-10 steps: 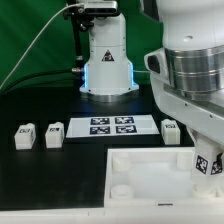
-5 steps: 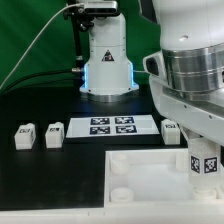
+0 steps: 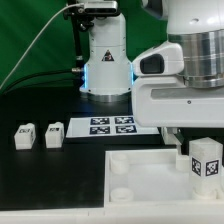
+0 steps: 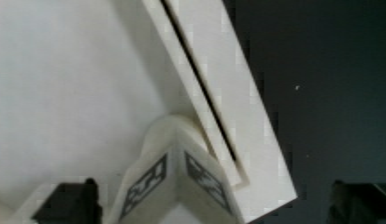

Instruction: Assemble one leg

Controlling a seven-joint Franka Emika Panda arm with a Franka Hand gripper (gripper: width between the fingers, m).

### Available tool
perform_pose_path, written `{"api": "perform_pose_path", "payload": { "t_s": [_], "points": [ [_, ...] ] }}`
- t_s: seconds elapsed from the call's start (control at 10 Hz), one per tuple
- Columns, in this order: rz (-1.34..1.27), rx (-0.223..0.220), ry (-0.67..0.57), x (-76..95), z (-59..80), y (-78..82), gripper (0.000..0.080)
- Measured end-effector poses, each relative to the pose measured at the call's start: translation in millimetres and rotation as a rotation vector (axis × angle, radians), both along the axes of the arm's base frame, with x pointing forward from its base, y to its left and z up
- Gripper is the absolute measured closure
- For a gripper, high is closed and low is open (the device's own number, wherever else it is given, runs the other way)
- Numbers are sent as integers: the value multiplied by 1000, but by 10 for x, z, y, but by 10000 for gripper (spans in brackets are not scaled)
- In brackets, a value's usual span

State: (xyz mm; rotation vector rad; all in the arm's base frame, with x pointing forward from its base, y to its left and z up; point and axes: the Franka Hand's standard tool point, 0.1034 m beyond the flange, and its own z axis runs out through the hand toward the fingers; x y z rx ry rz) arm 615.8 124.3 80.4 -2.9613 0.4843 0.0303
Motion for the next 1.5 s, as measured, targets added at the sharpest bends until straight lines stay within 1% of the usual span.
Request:
{"api": "perform_pose_path", "payload": {
  "t_s": [0.1,0.2,0.3,0.4,0.7,0.8,0.9,1.2,1.3,1.5],
  "points": [
    [84,-1,-12,-3,-7,-1,150],
    [295,-29,-56,21,-12,-15,150],
    [453,-43,-95,60,5,-19,150],
    [581,-47,-117,90,22,-46,150],
    [596,-46,-120,99,20,-53,155],
    [508,-36,-110,96,19,-37,312],
    [386,-26,-96,95,20,-25,490],
    [61,-11,-55,125,11,-79,489],
    [-62,2,-37,128,3,-106,489],
    [-395,32,15,129,-11,-158,489]
  ]
}}
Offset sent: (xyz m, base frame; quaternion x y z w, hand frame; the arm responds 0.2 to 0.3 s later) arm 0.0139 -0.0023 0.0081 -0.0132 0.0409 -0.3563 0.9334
